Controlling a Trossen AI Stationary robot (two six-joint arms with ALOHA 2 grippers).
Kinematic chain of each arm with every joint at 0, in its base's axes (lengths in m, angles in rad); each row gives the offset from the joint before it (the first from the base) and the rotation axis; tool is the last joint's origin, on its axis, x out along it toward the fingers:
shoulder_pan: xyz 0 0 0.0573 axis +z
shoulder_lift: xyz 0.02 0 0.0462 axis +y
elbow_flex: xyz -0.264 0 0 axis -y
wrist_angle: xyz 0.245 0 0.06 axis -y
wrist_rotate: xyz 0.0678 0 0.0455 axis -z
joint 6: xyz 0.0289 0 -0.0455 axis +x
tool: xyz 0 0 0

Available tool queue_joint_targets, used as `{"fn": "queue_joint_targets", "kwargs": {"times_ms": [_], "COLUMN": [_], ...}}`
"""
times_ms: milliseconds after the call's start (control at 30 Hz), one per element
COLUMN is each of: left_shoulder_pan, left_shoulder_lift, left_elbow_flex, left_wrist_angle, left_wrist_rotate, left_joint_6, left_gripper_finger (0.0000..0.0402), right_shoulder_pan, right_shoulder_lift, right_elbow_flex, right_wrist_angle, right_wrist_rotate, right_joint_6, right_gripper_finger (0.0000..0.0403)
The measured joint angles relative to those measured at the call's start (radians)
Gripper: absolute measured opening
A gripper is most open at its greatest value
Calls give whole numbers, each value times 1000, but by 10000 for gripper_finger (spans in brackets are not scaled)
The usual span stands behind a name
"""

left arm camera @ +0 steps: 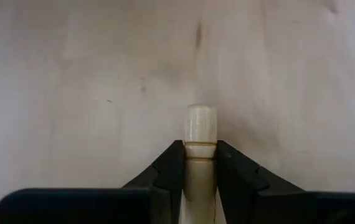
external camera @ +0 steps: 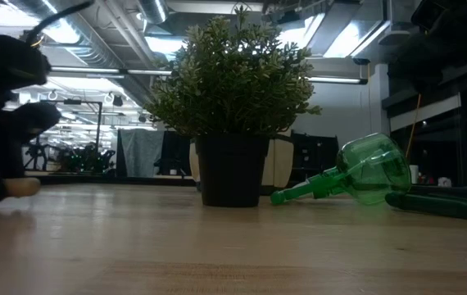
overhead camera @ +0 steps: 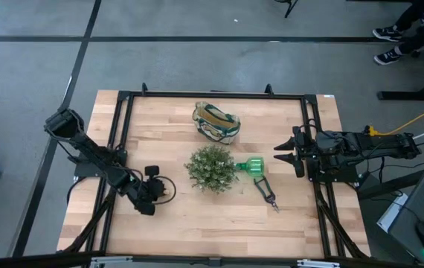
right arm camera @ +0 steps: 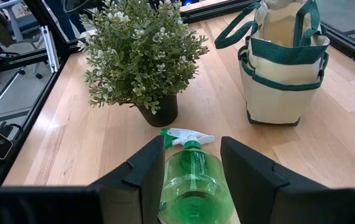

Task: Pick & Place Garden tools in Gardening bag
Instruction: Put the brown trowel into the green gardening bag

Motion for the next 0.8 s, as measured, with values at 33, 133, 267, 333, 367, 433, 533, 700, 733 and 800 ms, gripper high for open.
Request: {"fn": "queue_joint_targets", "kwargs": {"times_ms": [33,133,267,333,367,433,533,700,733,800], "left_shoulder_pan": [13,51,101,125,136,158,192,257,271,298], "left_shoulder_lift": [0,0,0,0,0,0,-1,-1,-1,-1], "left_elbow_flex": [0,0,1,1,1,1,1,1,1,1], "left_wrist_angle": [0,0,0,0,0,0,0,0,0,0], "left_wrist_rotate": [0,0,0,0,0,0,0,5,8,14], "left_joint_6": [7,23,33,33,34,36,64,75,75,75], "left_gripper_finger": [70,70,72,72,72,72,74,72,71,71], "right_shoulder_pan": [0,0,0,0,0,0,0,0,0,0], "right_shoulder_lift": [0,0,0,0,0,0,0,0,0,0], "right_elbow_flex": [0,0,0,0,0,0,0,0,0,0], "right_wrist_angle": [0,0,0,0,0,0,0,0,0,0], "right_wrist_rotate": [0,0,0,0,0,0,0,0,0,0], "right_joint_6": [0,0,0,0,0,0,0,0,0,0], "right_gripper_finger": [160,160,160,160,160,160,160,160,160,160]}}
